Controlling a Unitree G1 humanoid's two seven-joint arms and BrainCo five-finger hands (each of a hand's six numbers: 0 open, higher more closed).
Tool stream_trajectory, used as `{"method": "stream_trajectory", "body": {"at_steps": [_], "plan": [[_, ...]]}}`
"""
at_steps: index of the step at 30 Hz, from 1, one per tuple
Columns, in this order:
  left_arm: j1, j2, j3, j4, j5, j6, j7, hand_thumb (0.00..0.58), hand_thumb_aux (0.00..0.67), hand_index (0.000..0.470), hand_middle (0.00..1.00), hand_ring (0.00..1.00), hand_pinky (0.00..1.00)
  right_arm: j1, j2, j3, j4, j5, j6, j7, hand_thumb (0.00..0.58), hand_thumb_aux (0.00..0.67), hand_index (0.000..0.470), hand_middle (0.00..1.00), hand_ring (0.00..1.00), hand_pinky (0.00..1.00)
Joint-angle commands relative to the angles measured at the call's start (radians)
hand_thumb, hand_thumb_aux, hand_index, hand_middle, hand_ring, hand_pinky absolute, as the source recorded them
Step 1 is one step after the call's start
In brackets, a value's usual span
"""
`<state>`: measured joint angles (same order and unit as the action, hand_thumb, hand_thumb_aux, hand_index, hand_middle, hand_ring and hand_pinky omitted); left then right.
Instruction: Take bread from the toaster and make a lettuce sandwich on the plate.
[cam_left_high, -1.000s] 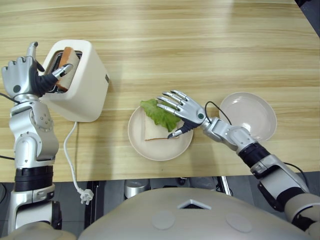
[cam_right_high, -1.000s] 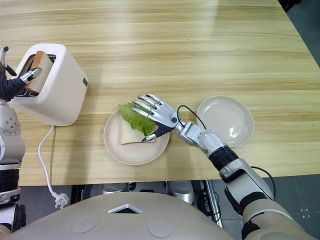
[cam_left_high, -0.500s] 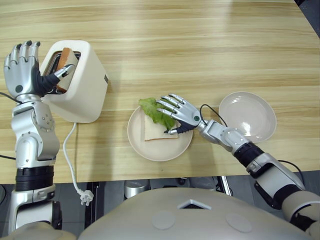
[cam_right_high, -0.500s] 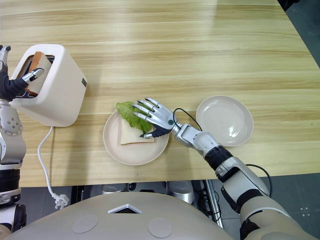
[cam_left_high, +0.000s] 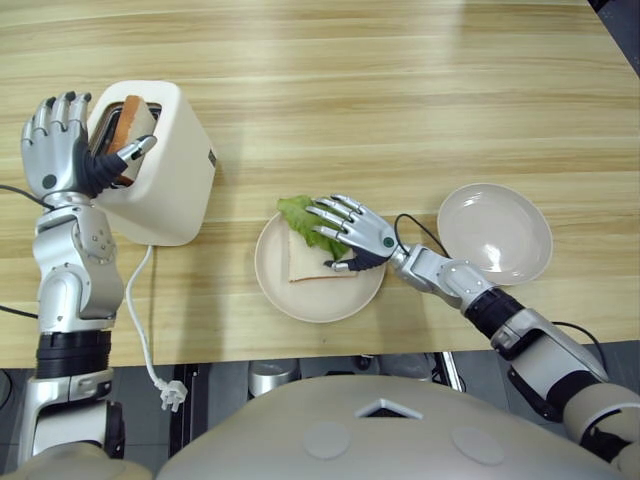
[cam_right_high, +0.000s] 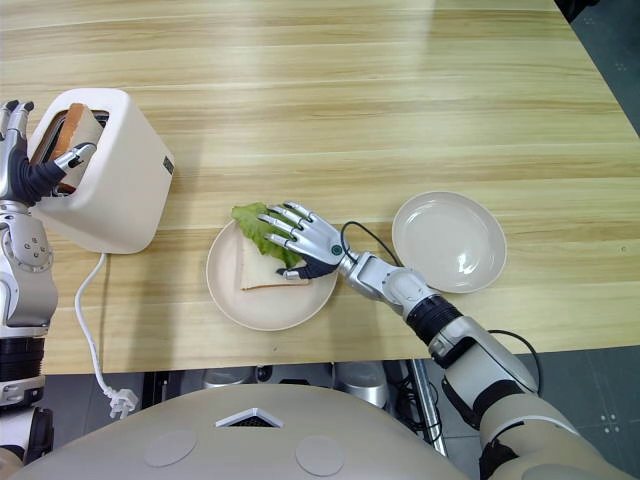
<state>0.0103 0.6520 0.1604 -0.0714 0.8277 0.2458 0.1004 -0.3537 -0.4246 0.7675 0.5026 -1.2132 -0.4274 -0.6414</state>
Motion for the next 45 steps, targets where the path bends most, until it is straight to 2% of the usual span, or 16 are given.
{"method": "stream_trajectory", "body": {"at_steps": [1,15,31,45], "plan": [[-0.005,-0.001,-0.022,0.025,-0.010,-0.007,0.004,0.000,0.000,0.000,0.00,0.00,0.00,-0.005,-0.001,0.001,0.016,0.021,-0.005,0.007,0.580,0.670,0.460,0.00,0.00,0.00],[-0.016,0.001,-0.053,0.066,-0.018,-0.018,0.017,0.000,0.000,0.000,0.00,0.00,0.00,0.005,0.000,0.004,-0.020,0.026,-0.016,-0.011,0.580,0.670,0.460,0.00,0.00,0.00],[-0.024,-0.001,-0.065,0.088,-0.022,-0.024,0.029,0.000,0.000,0.000,0.00,0.00,0.00,0.064,-0.049,-0.002,-0.172,0.029,-0.053,-0.005,0.580,0.670,0.460,0.00,0.00,0.00],[-0.027,-0.003,-0.069,0.100,-0.024,-0.026,0.032,0.000,0.000,0.000,0.00,0.00,0.00,0.094,-0.037,0.010,-0.161,0.031,-0.086,0.027,0.580,0.670,0.460,0.00,0.00,0.00]]}}
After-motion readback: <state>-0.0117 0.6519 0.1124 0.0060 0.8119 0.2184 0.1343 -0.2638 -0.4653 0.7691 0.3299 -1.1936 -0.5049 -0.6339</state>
